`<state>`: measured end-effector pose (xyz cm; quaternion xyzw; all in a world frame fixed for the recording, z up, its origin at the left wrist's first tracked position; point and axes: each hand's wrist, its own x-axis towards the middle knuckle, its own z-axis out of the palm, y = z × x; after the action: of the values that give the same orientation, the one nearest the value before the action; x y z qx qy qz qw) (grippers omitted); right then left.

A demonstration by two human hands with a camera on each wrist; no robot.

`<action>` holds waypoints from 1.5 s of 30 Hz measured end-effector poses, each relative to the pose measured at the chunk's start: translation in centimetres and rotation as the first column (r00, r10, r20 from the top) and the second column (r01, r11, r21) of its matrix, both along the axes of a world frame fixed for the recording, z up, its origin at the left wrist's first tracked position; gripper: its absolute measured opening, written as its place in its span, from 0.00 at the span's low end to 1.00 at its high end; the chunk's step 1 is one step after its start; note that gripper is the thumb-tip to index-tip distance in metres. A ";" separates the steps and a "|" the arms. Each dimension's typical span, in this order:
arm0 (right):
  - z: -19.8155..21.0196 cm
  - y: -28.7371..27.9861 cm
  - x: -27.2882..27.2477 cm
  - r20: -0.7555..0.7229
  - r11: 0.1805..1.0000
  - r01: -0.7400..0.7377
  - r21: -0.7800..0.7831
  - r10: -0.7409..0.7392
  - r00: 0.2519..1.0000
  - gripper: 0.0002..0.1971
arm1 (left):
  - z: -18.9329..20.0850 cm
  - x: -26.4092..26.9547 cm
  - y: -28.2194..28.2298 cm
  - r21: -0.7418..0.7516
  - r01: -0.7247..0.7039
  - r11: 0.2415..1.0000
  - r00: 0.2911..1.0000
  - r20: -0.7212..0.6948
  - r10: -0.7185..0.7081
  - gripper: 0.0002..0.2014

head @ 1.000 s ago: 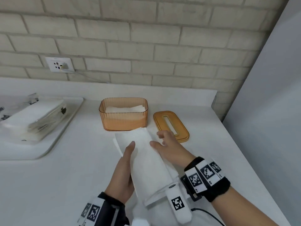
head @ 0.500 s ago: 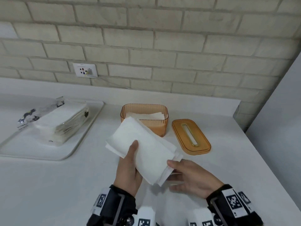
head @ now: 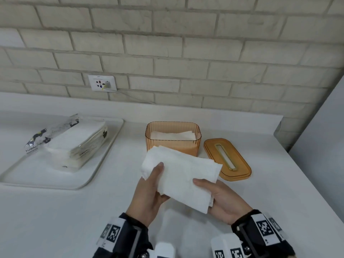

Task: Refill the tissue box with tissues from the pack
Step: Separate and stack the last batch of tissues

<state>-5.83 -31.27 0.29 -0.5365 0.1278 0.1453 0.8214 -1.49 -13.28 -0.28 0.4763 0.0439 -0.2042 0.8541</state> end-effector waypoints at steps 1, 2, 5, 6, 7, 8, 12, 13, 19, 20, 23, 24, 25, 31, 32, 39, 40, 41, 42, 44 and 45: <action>0.1 -0.3 0.2 0.023 0.999 0.027 -0.043 -0.026 0.999 0.23 | 0.0 0.4 0.5 0.009 -0.009 1.000 1.000 -0.005 0.009 0.20; 0.3 -0.9 0.4 0.048 0.994 0.053 -0.095 -0.048 0.998 0.25 | 0.2 0.9 1.1 0.026 0.002 1.000 1.000 0.001 -0.003 0.19; 0.5 -2.5 0.9 0.137 0.957 0.082 -0.277 -0.045 0.990 0.41 | 0.3 2.7 3.4 0.193 0.119 0.974 0.988 0.078 -0.136 0.22; 0.6 -2.7 1.0 0.167 0.935 0.091 -0.342 -0.035 0.985 0.39 | 0.3 3.1 3.7 0.278 0.181 0.944 0.972 0.096 -0.215 0.25; 0.8 -2.6 1.1 0.185 0.909 0.100 -0.404 -0.026 0.982 0.34 | 0.3 3.2 3.8 0.367 0.247 0.897 0.946 0.108 -0.305 0.28; 0.9 -2.5 1.3 0.197 0.884 0.111 -0.454 -0.022 0.980 0.25 | 0.3 3.3 3.7 0.458 0.296 0.838 0.914 0.119 -0.388 0.29; 1.3 -2.5 1.7 0.223 0.817 0.133 -0.560 -0.006 0.975 0.12 | 0.6 3.0 2.8 0.604 0.236 0.761 0.860 0.235 -0.454 0.17; 1.2 -2.7 1.7 0.228 0.820 0.137 -0.556 -0.009 0.974 0.14 | 0.6 3.0 2.7 0.594 0.199 0.779 0.868 0.263 -0.422 0.15; -1.6 -2.5 1.0 0.001 0.997 0.024 -0.076 -0.024 1.000 0.43 | -0.3 2.6 1.3 0.213 0.138 0.967 0.965 0.190 -0.179 0.21; -1.8 -1.9 0.9 -0.004 1.000 -0.010 0.008 0.010 1.000 0.44 | -0.5 2.3 0.8 0.172 0.139 0.975 0.969 0.177 -0.170 0.22; -1.2 -0.2 1.4 0.092 0.979 0.035 0.200 -0.054 0.994 0.34 | -1.1 1.2 -0.5 0.153 0.210 0.966 0.954 0.184 -0.237 0.25; -0.7 0.1 1.7 0.129 0.972 0.080 0.221 -0.111 0.985 0.29 | -1.5 1.0 -0.7 0.161 0.227 0.961 0.948 0.188 -0.256 0.28; -0.1 0.0 2.0 0.161 0.970 0.121 0.211 -0.157 0.974 0.26 | -1.7 1.0 -0.5 0.162 0.239 0.957 0.945 0.186 -0.268 0.30; 2.2 -2.2 2.8 0.300 0.962 0.122 -0.244 -0.045 0.953 0.29 | -0.5 3.7 2.0 0.236 0.294 0.926 0.900 0.257 -0.351 0.34; 2.6 -2.2 2.8 0.314 0.931 0.115 -0.347 0.001 0.949 0.29 | -0.2 3.9 1.9 0.286 0.297 0.911 0.886 0.274 -0.374 0.31; 0.7 -1.8 2.1 0.226 0.820 -0.038 -0.571 0.202 0.953 0.27 | -0.7 3.0 0.0 0.543 0.300 0.784 0.755 0.368 -0.543 0.22; 0.2 -1.5 2.0 0.217 0.818 -0.060 -0.572 0.221 0.951 0.24 | -1.0 2.8 -0.3 0.577 0.313 0.754 0.729 0.363 -0.581 0.22; -0.3 -1.4 2.0 0.217 0.818 -0.060 -0.572 0.222 0.950 0.22 | -1.1 2.6 -0.5 0.597 0.322 0.735 0.707 0.364 -0.606 0.23; -0.4 -1.2 2.2 0.217 0.821 -0.044 -0.570 0.202 0.955 0.21 | -1.2 2.6 -0.7 0.602 0.324 0.730 0.695 0.371 -0.615 0.22; -0.2 -1.0 2.5 0.233 0.830 -0.017 -0.558 0.176 0.956 0.19 | -0.9 2.4 -1.0 0.591 0.311 0.744 0.707 0.379 -0.597 0.22; 0.0 -0.9 2.7 0.243 0.827 -0.013 -0.562 0.180 0.953 0.18 | -0.7 2.4 -1.1 0.588 0.295 0.753 0.716 0.386 -0.582 0.21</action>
<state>-3.16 -32.16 0.27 -0.7723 0.0169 0.0647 0.6317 0.88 -14.37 -0.97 0.7080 -0.2708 -0.2451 0.6044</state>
